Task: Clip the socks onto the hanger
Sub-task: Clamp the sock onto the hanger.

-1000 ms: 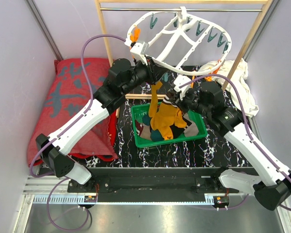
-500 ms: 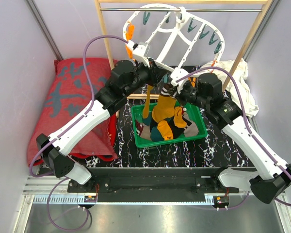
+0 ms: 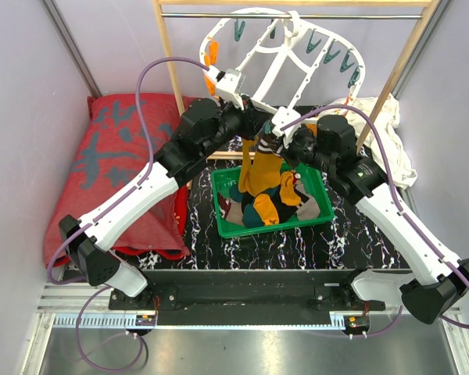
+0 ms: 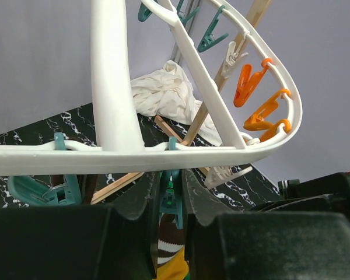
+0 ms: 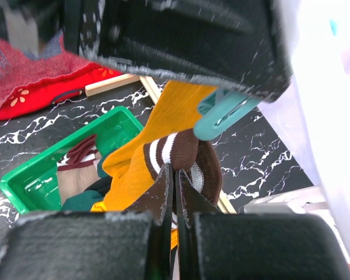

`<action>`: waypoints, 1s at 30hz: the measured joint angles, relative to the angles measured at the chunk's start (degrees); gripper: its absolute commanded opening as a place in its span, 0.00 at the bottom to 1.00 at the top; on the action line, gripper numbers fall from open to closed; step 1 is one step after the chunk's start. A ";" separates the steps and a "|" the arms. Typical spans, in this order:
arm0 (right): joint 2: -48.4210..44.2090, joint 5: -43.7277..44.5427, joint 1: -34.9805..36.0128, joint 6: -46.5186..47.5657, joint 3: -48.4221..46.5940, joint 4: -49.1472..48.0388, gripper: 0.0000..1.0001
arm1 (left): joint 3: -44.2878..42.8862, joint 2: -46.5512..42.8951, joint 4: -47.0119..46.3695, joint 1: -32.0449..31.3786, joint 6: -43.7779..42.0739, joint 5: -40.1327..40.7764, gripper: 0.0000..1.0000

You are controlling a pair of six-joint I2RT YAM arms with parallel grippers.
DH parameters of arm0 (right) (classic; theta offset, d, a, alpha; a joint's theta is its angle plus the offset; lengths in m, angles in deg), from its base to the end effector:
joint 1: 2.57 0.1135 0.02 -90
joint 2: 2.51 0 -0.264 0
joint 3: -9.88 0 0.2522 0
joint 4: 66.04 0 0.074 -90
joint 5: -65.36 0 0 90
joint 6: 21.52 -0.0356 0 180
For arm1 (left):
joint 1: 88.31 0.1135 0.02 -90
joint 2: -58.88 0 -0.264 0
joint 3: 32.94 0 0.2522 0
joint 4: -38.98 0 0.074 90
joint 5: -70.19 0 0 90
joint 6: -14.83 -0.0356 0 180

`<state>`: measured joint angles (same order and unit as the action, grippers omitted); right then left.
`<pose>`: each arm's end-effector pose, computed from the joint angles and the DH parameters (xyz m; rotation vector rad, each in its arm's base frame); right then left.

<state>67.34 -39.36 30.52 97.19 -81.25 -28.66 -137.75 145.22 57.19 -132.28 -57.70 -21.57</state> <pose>0.2198 0.1540 0.4228 -1.1004 1.4899 0.2909 0.2525 -0.2451 0.4574 0.3988 1.5836 -0.8595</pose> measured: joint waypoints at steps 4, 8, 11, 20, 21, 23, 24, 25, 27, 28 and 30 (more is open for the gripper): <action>0.07 -0.04 0.00 0.02 -0.98 -0.24 0.00 | 0.00 0.02 0.09 -0.33 -0.81 1.22 0.07; 0.11 -0.07 0.00 0.04 -1.38 -0.35 0.00 | 0.00 0.09 0.22 -0.66 -1.46 2.27 0.06; 0.11 -0.33 0.00 0.07 -1.49 -0.42 0.00 | -0.02 0.15 0.28 -0.94 -1.99 3.02 0.06; 0.42 -1.90 0.00 0.02 -1.49 -1.16 0.00 | -0.83 0.17 1.70 -1.20 -2.45 4.13 0.07; 0.52 -2.10 0.00 0.02 -1.49 -1.20 0.00 | -0.92 0.17 1.84 -1.22 -2.40 4.17 0.07; 0.66 -2.56 0.04 0.00 -1.49 -1.27 0.00 | -1.25 0.26 2.10 -1.29 -2.23 4.20 0.07; 0.74 -2.75 0.09 0.00 -1.49 -1.29 0.00 | -1.51 0.35 2.23 -1.38 -2.21 4.24 0.07; 0.79 -2.89 0.15 0.00 -1.49 -1.27 0.00 | -1.66 0.44 2.25 -1.49 -2.19 4.24 0.07; 0.85 -2.97 0.31 0.00 -1.49 -1.27 0.00 | -1.84 0.52 2.36 -1.66 -2.21 4.33 0.07; 0.85 -2.97 0.37 0.00 -1.51 -1.29 0.00 | -1.84 0.52 2.38 -1.75 -2.19 4.37 0.07; 0.85 -2.95 0.42 0.02 -1.64 -1.27 0.00 | -1.86 0.55 2.40 -1.79 -2.21 4.42 0.07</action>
<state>68.19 -42.31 30.93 97.21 -82.89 -29.93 -139.61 145.77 59.60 -134.07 -59.91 -17.15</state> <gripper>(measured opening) 0.010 0.175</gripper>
